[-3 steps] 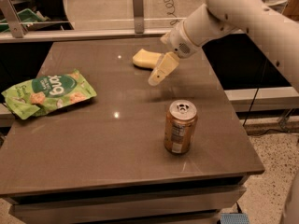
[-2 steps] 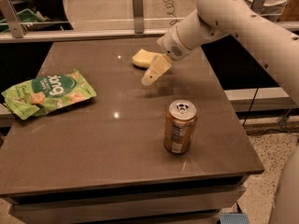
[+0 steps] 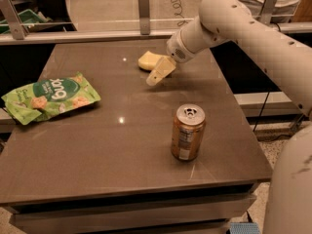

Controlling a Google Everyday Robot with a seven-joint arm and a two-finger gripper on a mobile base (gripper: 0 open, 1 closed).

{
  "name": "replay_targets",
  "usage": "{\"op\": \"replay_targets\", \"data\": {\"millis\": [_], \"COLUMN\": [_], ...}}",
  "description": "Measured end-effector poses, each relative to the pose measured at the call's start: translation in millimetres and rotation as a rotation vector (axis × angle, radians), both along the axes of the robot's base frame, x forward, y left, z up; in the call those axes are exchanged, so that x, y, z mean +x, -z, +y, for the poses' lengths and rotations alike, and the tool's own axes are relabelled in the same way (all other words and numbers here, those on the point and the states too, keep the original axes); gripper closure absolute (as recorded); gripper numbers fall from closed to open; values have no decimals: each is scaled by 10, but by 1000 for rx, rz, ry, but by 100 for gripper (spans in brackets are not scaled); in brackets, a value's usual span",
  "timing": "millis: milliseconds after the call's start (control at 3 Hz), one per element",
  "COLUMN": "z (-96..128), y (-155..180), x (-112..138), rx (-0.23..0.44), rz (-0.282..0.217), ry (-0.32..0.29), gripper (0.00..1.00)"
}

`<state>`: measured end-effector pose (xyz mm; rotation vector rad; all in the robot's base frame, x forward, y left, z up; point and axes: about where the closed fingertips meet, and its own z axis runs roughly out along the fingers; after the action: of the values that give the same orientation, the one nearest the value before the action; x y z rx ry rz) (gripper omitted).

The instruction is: Move sponge near orange can

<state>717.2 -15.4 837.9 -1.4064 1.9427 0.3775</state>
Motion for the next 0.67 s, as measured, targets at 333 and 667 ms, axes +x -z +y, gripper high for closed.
{"op": "replay_targets", "data": {"millis": [333,667], "z": [-85,-132], "y": [108,160], "x": [105,152], "rx": [-10,-4], "rz": [6,7], "ry": [40,58], "gripper": [0,18]}}
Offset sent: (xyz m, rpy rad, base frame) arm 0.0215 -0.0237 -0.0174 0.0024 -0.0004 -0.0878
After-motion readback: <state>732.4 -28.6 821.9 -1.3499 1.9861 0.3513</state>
